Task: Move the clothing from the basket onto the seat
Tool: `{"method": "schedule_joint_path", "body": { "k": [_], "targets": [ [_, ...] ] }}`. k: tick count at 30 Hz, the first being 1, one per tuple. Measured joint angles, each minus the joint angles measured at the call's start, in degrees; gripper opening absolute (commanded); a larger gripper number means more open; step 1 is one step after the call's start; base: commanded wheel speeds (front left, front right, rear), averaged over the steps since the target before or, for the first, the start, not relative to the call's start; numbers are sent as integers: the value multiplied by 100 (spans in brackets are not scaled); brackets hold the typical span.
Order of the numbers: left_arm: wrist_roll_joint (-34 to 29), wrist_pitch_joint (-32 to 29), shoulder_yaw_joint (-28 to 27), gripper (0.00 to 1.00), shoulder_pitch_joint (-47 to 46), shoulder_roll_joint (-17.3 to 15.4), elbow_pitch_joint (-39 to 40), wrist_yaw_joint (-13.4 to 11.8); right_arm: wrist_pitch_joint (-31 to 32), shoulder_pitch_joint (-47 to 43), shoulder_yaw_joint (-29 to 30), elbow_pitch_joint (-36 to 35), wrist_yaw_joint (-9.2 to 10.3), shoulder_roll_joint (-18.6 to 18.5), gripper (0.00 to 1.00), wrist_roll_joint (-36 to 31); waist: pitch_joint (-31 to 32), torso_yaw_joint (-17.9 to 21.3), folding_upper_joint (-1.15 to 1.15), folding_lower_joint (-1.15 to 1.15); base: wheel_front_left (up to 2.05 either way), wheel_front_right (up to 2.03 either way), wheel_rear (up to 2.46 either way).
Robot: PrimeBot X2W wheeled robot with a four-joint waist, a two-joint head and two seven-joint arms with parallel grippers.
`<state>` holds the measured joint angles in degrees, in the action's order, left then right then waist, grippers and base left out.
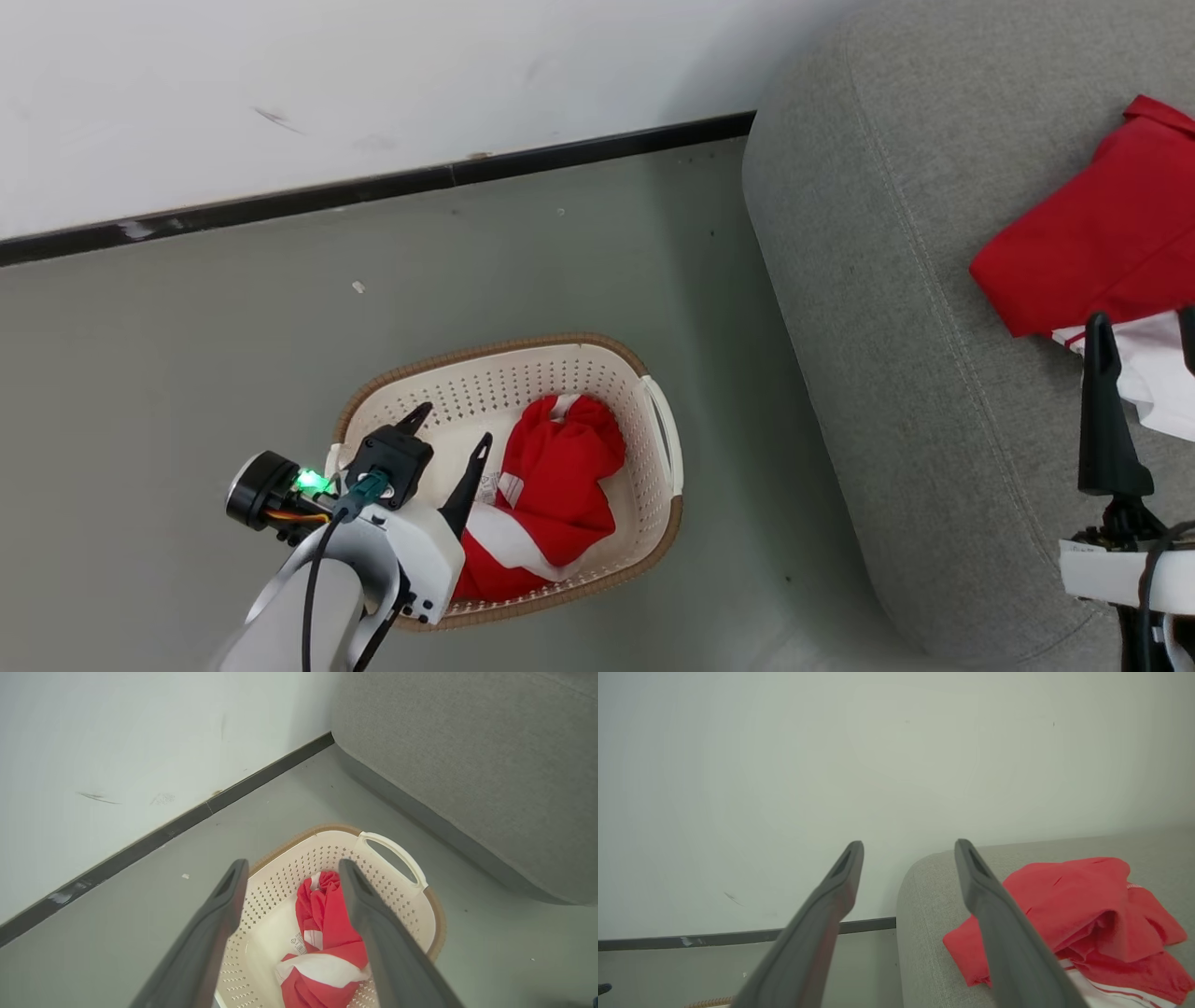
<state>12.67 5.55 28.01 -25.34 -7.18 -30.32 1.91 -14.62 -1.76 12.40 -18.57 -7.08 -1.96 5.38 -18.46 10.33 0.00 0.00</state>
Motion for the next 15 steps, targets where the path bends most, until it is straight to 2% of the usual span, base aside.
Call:
{"method": "schedule_joint_path", "body": {
  "k": [15],
  "targets": [
    [-605, -53, 416, 100, -741, -76, -834, 135, 0, 764, -235, -185, 0, -1, 100, 305, -1049, 501, 0, 0, 0, 0, 0]
  ]
}}
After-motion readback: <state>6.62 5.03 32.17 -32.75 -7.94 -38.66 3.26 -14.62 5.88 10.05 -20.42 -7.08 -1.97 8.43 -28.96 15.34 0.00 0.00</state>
